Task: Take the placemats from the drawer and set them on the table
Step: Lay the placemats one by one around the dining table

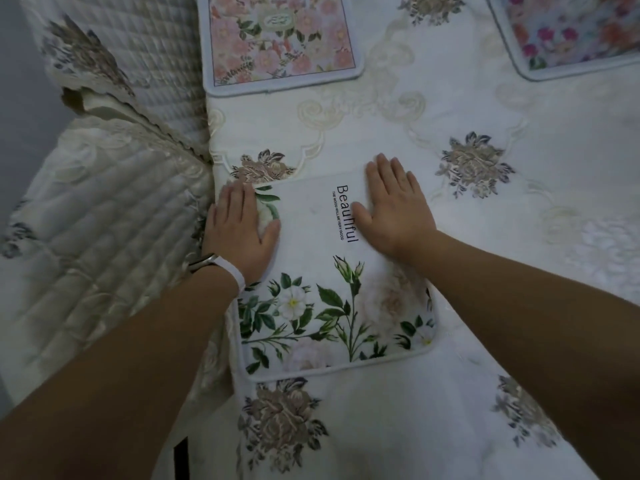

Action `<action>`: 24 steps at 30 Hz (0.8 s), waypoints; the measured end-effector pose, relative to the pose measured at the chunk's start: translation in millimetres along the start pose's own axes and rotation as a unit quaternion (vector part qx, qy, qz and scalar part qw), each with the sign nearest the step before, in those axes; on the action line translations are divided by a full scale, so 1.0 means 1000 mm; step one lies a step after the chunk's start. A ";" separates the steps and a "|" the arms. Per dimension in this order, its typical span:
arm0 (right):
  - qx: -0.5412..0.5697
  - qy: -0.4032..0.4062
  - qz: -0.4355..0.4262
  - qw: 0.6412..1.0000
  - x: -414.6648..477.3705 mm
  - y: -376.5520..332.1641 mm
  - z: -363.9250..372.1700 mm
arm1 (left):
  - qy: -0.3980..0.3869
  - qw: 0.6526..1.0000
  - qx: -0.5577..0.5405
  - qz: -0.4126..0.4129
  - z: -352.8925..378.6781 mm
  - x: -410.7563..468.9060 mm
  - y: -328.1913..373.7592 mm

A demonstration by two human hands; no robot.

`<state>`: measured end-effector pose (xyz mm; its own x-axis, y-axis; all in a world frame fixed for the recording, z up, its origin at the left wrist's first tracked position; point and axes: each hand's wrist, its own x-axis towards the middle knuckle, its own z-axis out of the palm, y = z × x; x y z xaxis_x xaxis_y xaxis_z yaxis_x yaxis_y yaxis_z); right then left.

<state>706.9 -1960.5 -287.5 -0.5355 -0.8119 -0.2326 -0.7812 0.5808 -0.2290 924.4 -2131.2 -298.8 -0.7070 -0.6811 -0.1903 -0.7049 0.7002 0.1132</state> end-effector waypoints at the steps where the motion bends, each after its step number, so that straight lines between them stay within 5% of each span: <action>1: 0.002 -0.004 0.005 1.000 -0.006 0.003 0.001 | 0.003 1.000 -0.005 -0.011 0.001 -0.007 -0.001; 11: -0.022 -0.034 -0.011 0.999 -0.091 0.009 0.013 | -0.034 0.999 -0.013 -0.030 0.013 -0.100 0.018; 19: -0.041 -0.055 -0.121 0.990 -0.134 -0.046 0.037 | -0.032 0.990 0.014 0.140 0.022 -0.132 0.062; 24: -0.040 -0.050 -0.144 0.988 -0.141 -0.053 0.047 | -0.025 0.987 0.014 0.161 0.026 -0.139 0.063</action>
<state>838.6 -1873.9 -286.9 -0.2567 -0.9302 -0.2622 -0.9212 0.3176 -0.2249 979.9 -1986.6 -290.6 -0.8898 -0.4121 -0.1961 -0.4423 0.8846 0.1480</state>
